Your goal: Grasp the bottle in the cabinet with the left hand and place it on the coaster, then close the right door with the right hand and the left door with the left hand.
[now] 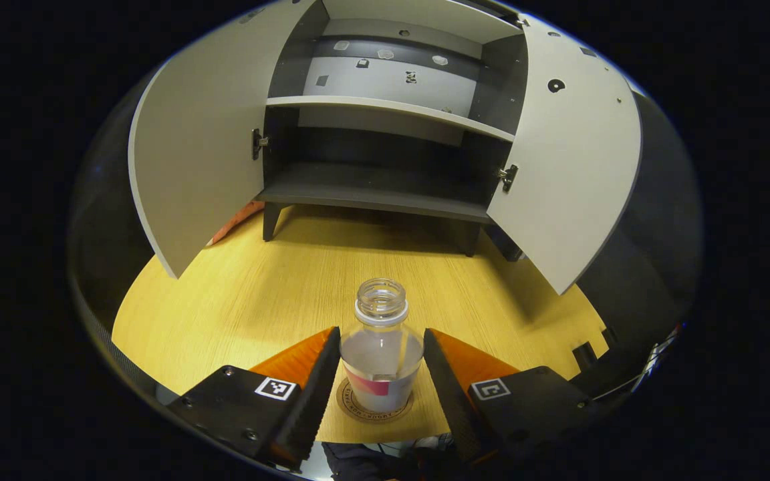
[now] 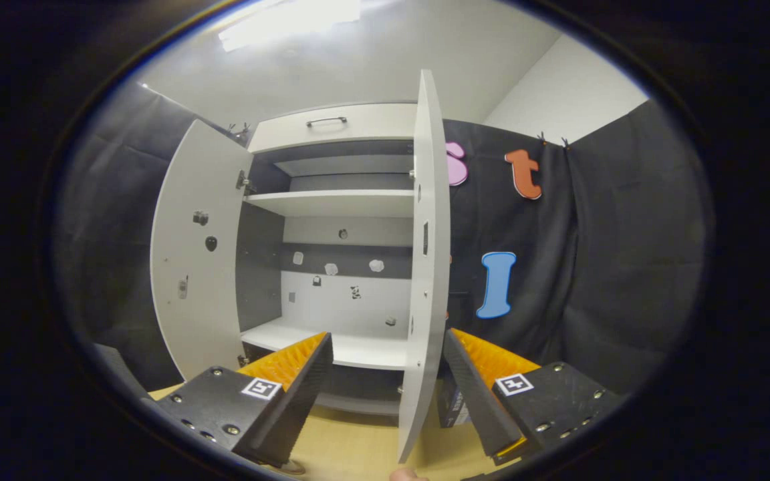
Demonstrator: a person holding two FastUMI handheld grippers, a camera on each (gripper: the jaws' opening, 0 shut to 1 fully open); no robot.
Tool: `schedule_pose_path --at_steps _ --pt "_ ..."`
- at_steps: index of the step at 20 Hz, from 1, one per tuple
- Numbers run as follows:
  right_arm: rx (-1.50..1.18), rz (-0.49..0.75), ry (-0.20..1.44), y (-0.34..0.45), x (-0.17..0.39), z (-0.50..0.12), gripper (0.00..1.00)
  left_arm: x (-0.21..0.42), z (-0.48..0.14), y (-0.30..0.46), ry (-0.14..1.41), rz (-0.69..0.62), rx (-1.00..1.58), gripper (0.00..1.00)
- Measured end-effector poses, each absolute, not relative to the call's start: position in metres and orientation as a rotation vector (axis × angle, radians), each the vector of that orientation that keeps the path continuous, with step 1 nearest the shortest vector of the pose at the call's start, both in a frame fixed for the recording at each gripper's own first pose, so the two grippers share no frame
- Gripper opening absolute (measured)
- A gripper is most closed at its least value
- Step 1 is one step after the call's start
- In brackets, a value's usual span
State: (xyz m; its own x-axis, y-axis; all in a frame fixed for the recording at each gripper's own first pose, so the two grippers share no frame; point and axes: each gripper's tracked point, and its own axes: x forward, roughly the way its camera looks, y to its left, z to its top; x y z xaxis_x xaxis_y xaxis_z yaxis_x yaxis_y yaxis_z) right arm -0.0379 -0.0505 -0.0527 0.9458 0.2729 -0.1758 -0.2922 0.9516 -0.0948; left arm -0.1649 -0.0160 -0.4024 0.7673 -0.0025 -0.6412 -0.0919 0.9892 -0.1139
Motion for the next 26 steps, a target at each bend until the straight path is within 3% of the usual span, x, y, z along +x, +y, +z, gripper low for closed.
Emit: schedule_pose_path --at_steps 9,26 --pt "-0.113 0.292 0.169 -0.051 -0.040 -0.056 1.00 -0.179 -0.405 -0.027 0.749 -0.029 -0.047 0.80" --pt "-0.107 0.294 0.172 -0.053 -0.042 -0.058 1.00 -0.195 -0.405 -0.026 0.803 -0.051 -0.031 0.82"
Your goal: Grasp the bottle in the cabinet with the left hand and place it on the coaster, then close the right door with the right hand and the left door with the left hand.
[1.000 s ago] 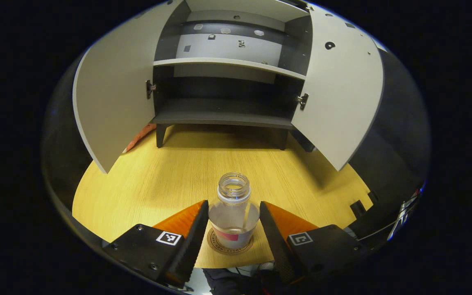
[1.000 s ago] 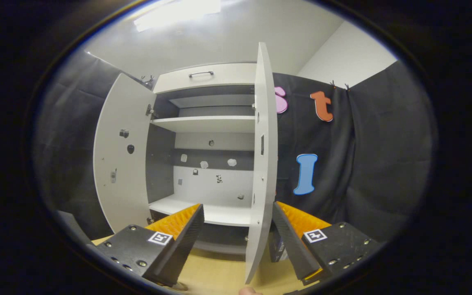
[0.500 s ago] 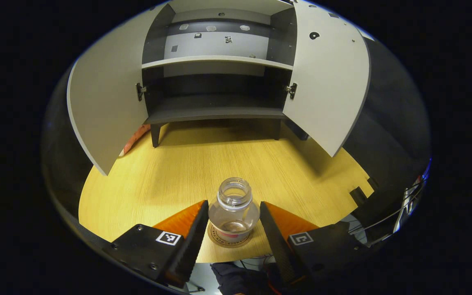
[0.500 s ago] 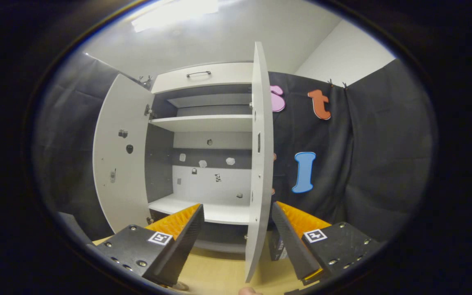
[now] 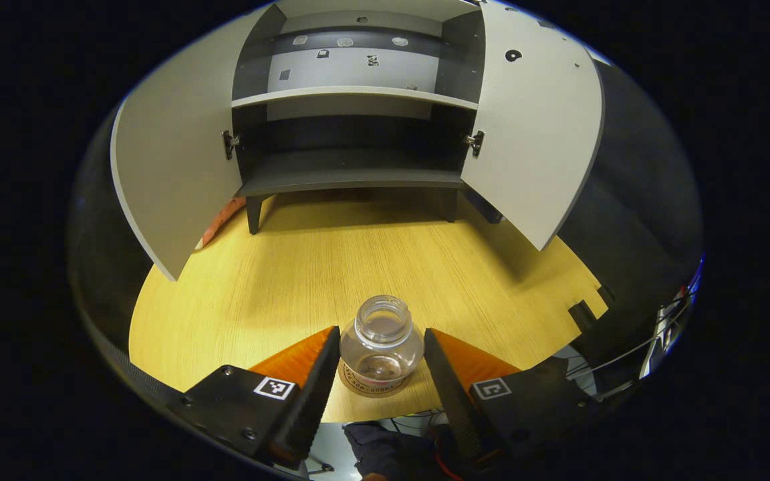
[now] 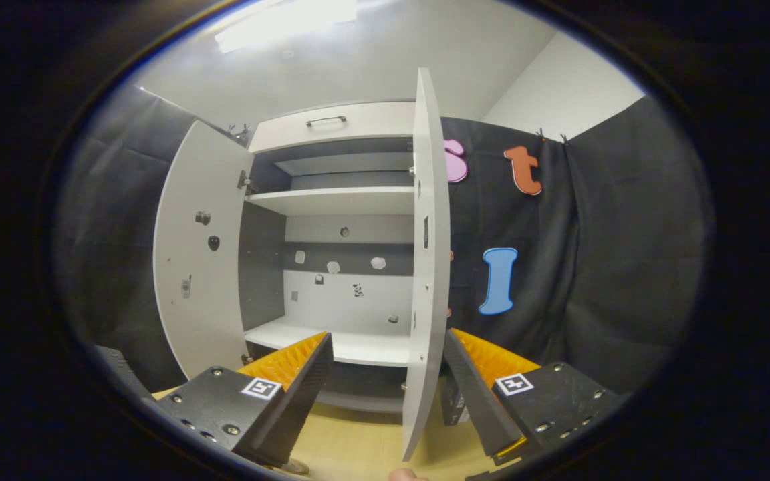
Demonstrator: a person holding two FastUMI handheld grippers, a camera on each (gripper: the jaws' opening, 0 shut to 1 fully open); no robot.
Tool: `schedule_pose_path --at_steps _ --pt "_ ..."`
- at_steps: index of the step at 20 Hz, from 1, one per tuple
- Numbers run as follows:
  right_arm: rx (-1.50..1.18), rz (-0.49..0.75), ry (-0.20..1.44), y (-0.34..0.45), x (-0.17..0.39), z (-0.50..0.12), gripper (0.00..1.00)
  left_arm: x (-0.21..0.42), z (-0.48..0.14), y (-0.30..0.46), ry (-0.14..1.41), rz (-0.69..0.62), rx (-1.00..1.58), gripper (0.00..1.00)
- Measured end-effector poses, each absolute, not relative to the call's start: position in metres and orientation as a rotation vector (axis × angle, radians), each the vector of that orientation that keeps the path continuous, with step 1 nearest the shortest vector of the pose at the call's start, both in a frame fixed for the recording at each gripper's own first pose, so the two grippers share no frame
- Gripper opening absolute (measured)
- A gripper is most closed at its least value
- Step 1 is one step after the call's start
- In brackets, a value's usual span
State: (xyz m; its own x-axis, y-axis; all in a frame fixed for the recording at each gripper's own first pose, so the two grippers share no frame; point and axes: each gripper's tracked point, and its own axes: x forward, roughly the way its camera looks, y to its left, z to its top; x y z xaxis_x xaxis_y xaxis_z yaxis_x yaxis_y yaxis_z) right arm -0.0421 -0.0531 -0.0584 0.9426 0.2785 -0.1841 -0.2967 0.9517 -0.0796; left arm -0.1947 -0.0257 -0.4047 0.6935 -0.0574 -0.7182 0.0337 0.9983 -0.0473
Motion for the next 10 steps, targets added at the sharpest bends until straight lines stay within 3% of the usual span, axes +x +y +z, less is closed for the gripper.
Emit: schedule_pose_path --at_steps 10 --pt "-0.112 0.284 0.174 -0.057 -0.042 -0.060 1.00 -0.187 -0.395 -0.016 0.775 -0.017 -0.065 0.82"
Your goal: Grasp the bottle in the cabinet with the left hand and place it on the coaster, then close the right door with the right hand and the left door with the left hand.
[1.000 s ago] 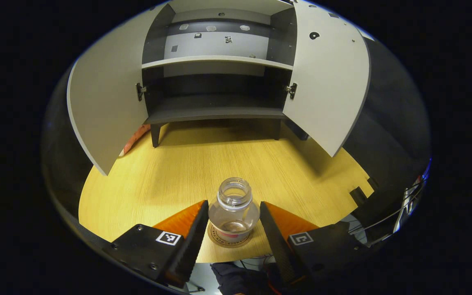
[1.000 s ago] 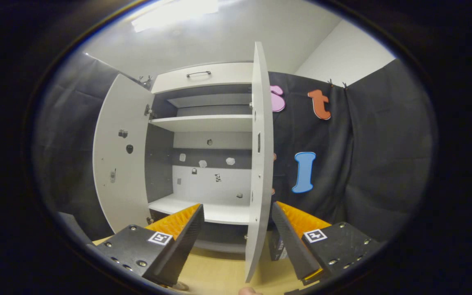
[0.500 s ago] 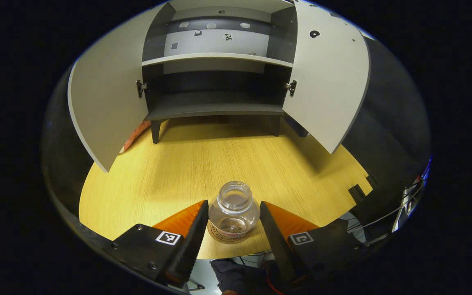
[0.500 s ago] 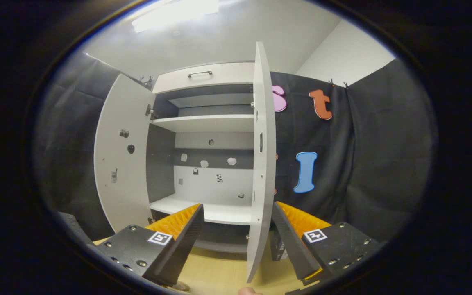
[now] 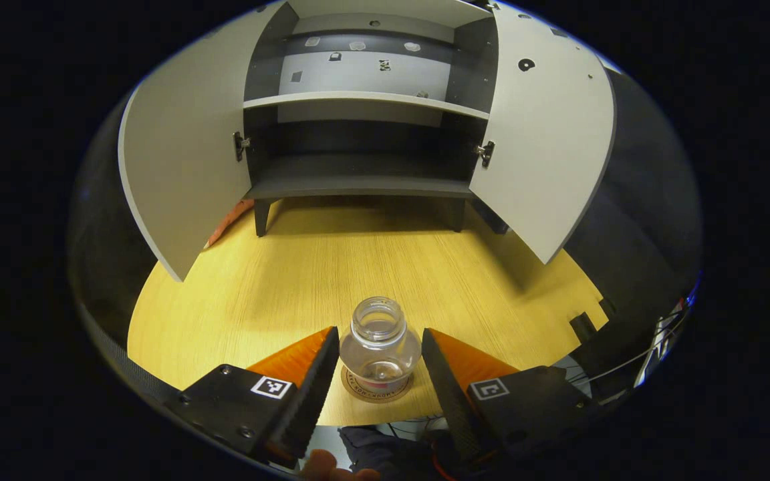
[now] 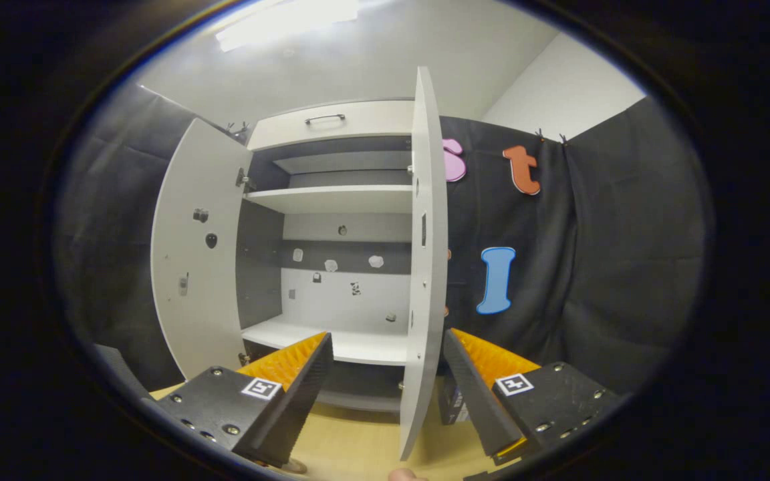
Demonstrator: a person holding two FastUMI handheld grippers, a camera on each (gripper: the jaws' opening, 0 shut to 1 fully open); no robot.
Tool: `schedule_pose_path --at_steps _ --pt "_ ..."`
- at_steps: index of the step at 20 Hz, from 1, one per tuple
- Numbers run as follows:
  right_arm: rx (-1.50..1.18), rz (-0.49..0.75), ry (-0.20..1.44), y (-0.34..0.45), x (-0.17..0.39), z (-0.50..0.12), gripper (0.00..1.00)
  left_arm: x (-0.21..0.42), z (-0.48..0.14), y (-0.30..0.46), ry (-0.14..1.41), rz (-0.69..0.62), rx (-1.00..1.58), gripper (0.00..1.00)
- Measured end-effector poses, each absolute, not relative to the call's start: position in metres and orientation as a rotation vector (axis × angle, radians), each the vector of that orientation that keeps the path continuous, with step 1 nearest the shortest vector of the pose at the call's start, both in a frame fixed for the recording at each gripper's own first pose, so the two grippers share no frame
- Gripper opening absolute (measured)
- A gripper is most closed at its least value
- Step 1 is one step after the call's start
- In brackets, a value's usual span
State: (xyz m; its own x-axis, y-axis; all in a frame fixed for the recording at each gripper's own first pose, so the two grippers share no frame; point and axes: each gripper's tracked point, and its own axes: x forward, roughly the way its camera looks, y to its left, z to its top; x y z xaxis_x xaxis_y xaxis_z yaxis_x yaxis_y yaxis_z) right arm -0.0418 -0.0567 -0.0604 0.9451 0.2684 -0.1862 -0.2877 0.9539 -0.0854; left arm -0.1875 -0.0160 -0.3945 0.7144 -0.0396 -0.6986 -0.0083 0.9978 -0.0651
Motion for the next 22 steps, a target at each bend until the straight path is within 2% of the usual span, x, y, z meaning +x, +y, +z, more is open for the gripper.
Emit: schedule_pose_path --at_steps 7,12,16,21,22 --pt "-0.116 0.279 0.170 -0.059 -0.038 -0.062 1.00 -0.180 -0.370 -0.026 0.738 -0.049 -0.051 0.82" --pt "-0.118 0.263 0.166 -0.065 -0.034 -0.061 1.00 -0.159 -0.330 -0.035 0.662 -0.083 -0.021 0.82" --pt "-0.124 0.224 0.149 -0.078 -0.029 -0.058 1.00 -0.133 -0.275 -0.040 0.549 -0.071 -0.031 0.82" --pt "-0.101 0.118 0.102 -0.110 -0.017 -0.043 1.00 -0.085 -0.173 -0.023 0.320 0.047 0.001 0.82" --pt "-0.096 0.100 0.093 -0.115 -0.014 -0.041 1.00 -0.078 -0.154 -0.023 0.281 0.058 -0.004 0.87"
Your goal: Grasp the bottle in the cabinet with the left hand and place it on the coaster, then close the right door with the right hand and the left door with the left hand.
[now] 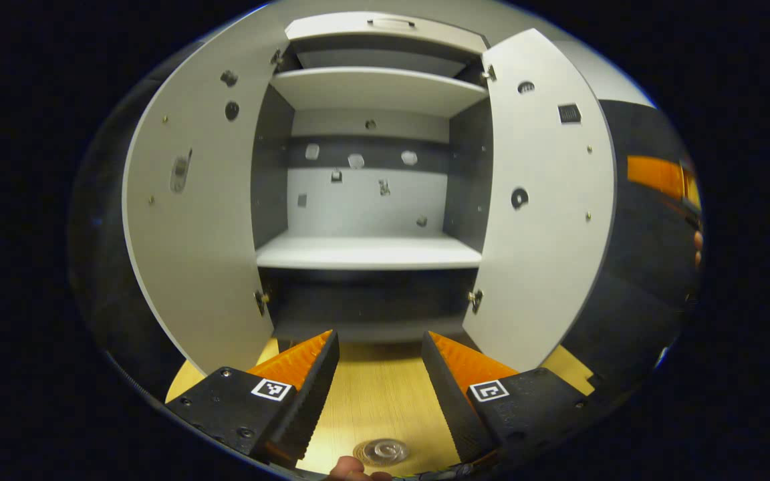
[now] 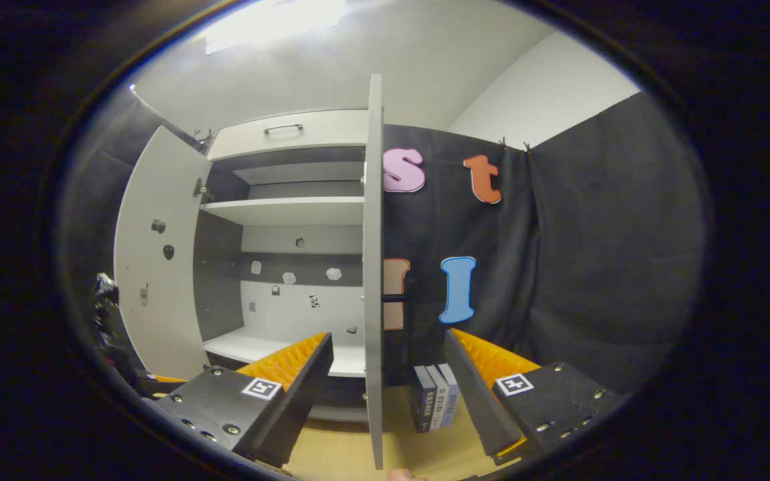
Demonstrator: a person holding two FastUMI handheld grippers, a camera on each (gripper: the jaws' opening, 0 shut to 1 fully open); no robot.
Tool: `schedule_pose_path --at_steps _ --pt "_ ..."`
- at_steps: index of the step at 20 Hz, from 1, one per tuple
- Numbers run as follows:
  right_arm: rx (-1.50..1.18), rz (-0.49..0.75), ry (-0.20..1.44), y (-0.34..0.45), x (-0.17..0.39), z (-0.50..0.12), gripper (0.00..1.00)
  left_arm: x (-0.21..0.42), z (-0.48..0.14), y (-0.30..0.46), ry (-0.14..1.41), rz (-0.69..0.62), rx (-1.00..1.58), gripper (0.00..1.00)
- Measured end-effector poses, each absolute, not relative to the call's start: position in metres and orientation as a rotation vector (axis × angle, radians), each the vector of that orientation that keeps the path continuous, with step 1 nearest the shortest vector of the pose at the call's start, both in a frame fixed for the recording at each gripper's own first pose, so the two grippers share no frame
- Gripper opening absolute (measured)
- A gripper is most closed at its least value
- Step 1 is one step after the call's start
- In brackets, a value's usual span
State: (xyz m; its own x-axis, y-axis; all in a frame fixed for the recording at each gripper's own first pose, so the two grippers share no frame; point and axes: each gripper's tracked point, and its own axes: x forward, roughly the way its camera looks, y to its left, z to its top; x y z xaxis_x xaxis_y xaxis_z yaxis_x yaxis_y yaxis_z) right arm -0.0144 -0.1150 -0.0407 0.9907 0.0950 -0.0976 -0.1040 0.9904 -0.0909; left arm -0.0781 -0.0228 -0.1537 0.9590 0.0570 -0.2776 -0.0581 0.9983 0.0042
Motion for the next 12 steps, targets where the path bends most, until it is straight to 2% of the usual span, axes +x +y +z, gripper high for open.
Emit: schedule_pose_path --at_steps 1,3,5,8,9,12 --pt "-0.093 0.085 0.086 -0.120 -0.012 -0.039 1.00 -0.076 -0.140 -0.021 0.260 0.075 -0.004 0.85" --pt "-0.099 0.048 0.075 -0.130 -0.006 -0.038 1.00 -0.073 -0.114 -0.013 0.217 0.116 0.008 0.92" --pt "-0.119 0.012 0.066 -0.141 -0.001 -0.038 1.00 -0.072 -0.096 -0.006 0.183 0.146 0.017 0.92" --pt "-0.162 -0.016 0.057 -0.147 0.011 -0.042 0.97 -0.074 -0.085 0.000 0.161 0.164 0.026 0.93" --pt "-0.177 -0.016 0.061 -0.147 0.015 -0.046 1.00 -0.079 -0.085 -0.002 0.159 0.172 0.034 0.92" --pt "-0.194 -0.008 0.070 -0.144 0.023 -0.051 1.00 -0.081 -0.086 0.001 0.161 0.184 0.045 0.92"
